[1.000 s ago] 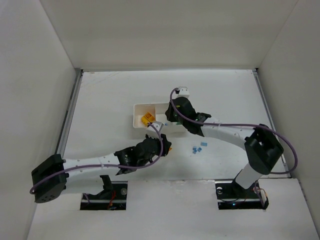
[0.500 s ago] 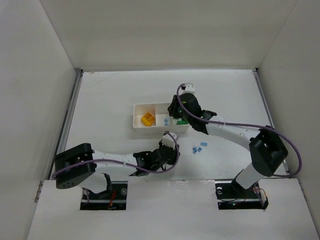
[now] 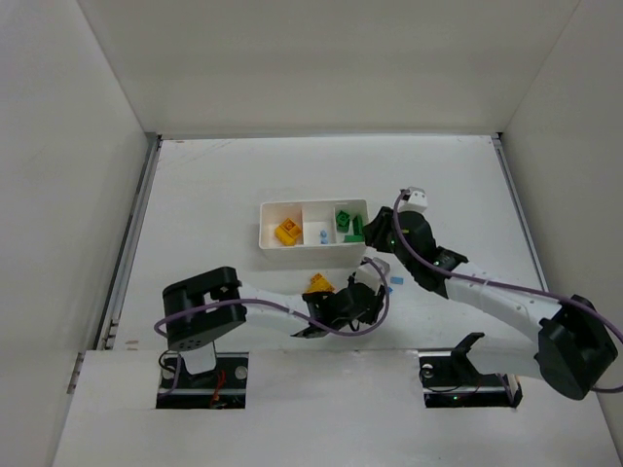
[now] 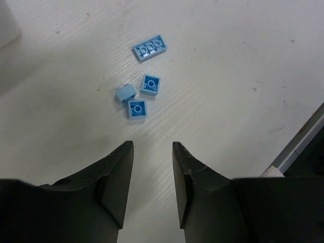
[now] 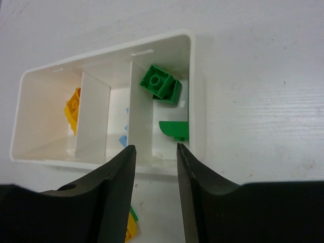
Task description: Sort the legos into containers by color
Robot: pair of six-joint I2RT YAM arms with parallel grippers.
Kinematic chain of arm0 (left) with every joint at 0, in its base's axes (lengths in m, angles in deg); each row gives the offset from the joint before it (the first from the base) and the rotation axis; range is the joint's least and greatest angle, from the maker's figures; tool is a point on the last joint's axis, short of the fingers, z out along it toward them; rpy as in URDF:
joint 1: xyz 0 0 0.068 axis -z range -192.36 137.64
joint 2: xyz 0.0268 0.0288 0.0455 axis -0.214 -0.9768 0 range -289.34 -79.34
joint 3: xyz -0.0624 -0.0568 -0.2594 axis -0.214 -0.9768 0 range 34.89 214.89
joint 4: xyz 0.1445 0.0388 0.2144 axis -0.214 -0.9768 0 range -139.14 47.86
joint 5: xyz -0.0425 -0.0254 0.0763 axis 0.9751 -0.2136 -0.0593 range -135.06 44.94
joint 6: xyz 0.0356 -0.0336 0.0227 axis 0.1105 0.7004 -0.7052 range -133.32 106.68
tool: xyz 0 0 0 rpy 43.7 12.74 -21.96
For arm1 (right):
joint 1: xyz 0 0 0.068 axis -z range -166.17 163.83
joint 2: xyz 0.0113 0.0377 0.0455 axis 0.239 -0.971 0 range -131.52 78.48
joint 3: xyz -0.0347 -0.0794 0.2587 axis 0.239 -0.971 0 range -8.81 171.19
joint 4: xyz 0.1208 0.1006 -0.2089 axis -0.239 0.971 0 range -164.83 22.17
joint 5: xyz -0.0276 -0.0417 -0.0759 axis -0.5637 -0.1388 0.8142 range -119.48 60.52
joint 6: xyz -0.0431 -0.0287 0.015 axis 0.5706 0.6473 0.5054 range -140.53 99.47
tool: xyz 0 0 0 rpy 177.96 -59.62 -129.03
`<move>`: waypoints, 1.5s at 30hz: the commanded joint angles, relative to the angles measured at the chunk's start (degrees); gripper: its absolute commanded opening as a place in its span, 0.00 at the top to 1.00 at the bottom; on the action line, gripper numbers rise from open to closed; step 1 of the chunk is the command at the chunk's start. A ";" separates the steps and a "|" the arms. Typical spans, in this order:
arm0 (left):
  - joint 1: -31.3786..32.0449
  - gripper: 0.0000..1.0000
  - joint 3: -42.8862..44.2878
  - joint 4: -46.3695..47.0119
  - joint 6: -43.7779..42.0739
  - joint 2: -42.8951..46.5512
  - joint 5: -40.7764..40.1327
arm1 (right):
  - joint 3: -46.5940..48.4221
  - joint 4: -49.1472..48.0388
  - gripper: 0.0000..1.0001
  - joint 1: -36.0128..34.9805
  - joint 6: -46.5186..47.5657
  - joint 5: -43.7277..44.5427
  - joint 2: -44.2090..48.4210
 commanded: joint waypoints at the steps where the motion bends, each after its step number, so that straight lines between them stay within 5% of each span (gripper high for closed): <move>1: -0.12 0.66 3.58 1.24 -1.36 -2.51 1.93 | -2.17 -3.77 0.54 1.23 -1.17 0.77 3.66; 22: -2.67 0.64 8.59 0.62 -3.38 -11.04 -3.78 | -7.71 -7.73 0.54 4.49 -1.26 -2.74 4.45; 30: -1.44 0.84 9.56 0.53 -4.44 -12.98 -3.25 | -8.59 -8.43 0.54 4.93 -1.61 -2.74 4.98; 38: -0.47 0.88 4.12 -2.89 -4.61 -2.81 -6.94 | -9.29 -7.82 0.55 4.75 -2.05 -2.48 6.38; 45: -1.96 0.88 -0.54 -4.48 -5.32 10.47 -8.53 | -9.29 -4.48 0.66 5.37 -3.01 -0.37 7.97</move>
